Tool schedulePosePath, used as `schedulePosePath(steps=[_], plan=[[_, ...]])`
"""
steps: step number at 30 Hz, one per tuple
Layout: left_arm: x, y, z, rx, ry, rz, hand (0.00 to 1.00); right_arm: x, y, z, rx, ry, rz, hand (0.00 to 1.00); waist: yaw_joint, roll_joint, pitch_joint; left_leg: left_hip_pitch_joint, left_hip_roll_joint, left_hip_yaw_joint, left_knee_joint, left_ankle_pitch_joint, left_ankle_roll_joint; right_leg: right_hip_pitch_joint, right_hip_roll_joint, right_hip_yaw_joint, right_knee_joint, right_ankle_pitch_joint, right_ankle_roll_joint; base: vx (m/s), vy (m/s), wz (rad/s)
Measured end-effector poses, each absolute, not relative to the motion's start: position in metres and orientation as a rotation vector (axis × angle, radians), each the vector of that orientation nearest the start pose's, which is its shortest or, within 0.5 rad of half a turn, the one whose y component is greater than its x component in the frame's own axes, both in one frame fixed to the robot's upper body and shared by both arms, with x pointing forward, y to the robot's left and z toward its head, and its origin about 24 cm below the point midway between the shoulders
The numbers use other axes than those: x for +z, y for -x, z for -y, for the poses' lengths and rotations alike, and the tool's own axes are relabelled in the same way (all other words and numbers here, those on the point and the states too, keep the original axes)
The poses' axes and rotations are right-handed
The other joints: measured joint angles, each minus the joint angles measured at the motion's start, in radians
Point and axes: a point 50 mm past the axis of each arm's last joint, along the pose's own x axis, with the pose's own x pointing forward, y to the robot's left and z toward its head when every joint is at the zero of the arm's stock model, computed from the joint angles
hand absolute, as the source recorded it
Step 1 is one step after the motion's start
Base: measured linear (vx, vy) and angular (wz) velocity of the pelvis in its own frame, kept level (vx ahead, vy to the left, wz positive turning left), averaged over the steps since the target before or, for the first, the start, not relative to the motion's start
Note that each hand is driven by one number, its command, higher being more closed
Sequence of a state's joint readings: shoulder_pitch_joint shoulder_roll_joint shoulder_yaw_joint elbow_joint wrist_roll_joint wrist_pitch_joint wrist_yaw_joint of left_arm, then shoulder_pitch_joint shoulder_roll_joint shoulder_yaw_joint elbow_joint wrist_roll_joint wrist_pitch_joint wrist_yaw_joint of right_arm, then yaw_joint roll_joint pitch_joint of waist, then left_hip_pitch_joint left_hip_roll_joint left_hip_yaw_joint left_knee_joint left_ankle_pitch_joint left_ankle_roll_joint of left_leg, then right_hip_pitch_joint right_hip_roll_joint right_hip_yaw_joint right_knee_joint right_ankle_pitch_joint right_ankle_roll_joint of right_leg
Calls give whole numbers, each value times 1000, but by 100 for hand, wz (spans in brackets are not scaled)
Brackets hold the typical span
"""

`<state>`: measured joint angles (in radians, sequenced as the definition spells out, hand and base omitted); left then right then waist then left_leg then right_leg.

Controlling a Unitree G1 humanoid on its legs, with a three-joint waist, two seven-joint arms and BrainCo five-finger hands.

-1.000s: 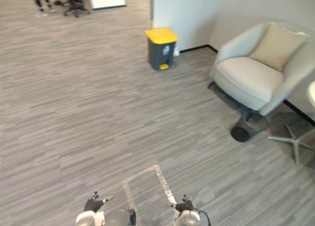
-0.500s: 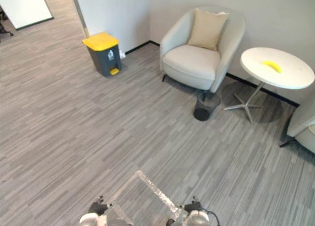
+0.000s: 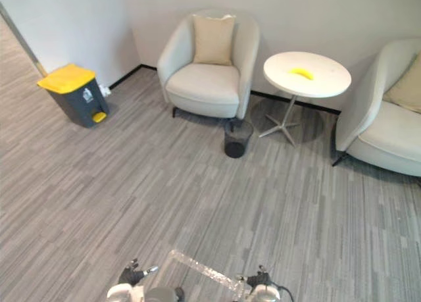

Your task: Organize the slippers on the shoe rack

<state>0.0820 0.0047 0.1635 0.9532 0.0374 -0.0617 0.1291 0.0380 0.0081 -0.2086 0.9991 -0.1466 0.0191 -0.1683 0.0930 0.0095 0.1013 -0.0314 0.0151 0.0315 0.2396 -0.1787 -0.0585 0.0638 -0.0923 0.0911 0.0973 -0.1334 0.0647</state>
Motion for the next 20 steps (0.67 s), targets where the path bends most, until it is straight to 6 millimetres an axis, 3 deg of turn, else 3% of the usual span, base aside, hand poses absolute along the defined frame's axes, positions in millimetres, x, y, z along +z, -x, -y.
schedulePosePath(steps=[13, 20], plan=[[-156, -112, -182, 245, -48, -1014, 0, -160, -103, 195, -335, 89, -1113, 0, -11, 4, -12, 87, 11, 23, -90, 4, 6, 27, 19, 30, -37, 18, -1, 50, -21, -16], [-156, -111, -185, 255, -49, -1018, 0, -160, -100, 199, -339, 99, -1126, 0, -9, -2, -12, 85, 19, 85, -97, 10, 16, 6, 26, 17, -124, 129, -3, -80, 5, -49]])
